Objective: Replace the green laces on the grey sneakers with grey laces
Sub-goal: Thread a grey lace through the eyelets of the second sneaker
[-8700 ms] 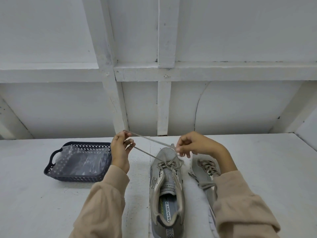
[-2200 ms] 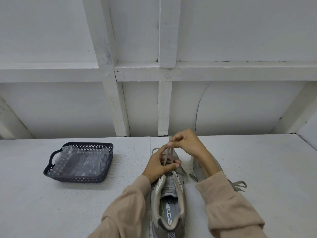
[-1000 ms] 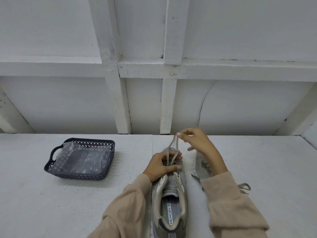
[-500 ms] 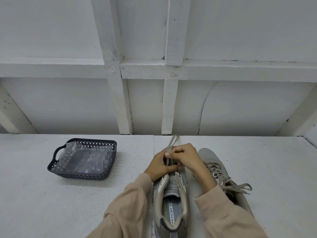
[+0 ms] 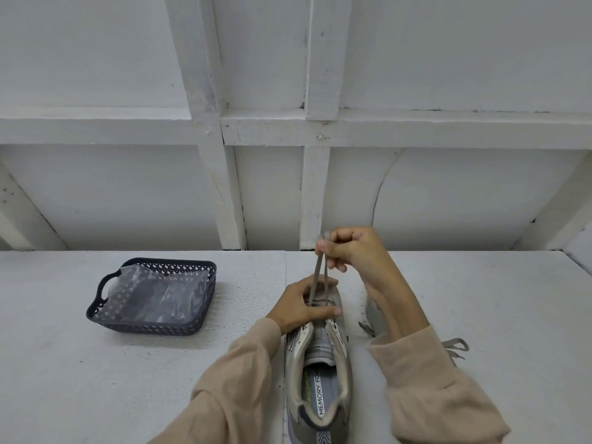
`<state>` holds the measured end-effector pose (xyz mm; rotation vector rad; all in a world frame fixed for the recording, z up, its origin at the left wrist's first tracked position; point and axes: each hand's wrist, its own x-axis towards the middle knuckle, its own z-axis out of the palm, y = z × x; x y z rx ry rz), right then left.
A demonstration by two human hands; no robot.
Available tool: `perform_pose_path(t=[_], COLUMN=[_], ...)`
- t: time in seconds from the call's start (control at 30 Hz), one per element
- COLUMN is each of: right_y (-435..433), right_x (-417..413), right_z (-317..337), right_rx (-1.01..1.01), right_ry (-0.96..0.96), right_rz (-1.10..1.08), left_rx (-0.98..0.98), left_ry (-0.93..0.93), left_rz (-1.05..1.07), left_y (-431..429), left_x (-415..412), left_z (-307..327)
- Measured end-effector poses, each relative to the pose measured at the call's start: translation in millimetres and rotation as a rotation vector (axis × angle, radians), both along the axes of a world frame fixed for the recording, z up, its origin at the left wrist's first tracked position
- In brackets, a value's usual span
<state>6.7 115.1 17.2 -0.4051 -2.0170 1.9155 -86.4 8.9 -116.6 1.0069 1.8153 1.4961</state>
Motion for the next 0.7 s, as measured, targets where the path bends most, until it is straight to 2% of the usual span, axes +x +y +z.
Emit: perform_pose_path(t=[0.5,0.57,0.7], right_y=[1,5,13], right_x=[-17,-16,-16], right_z=[0,-4,-8], right_rx=[-0.058,-0.08,-0.131], right_ry=[-0.027,-0.032,-0.062], right_rz=[0.072,0.07,0.069], left_rx=[0.034,0.078,0.251], left_ry=[-0.017,-0.095,-0.416], left_rz=[-0.039,-0.051,-0.057], left_y=[0,-1,0], left_x=[6,7,9], left_z=[3,7,27])
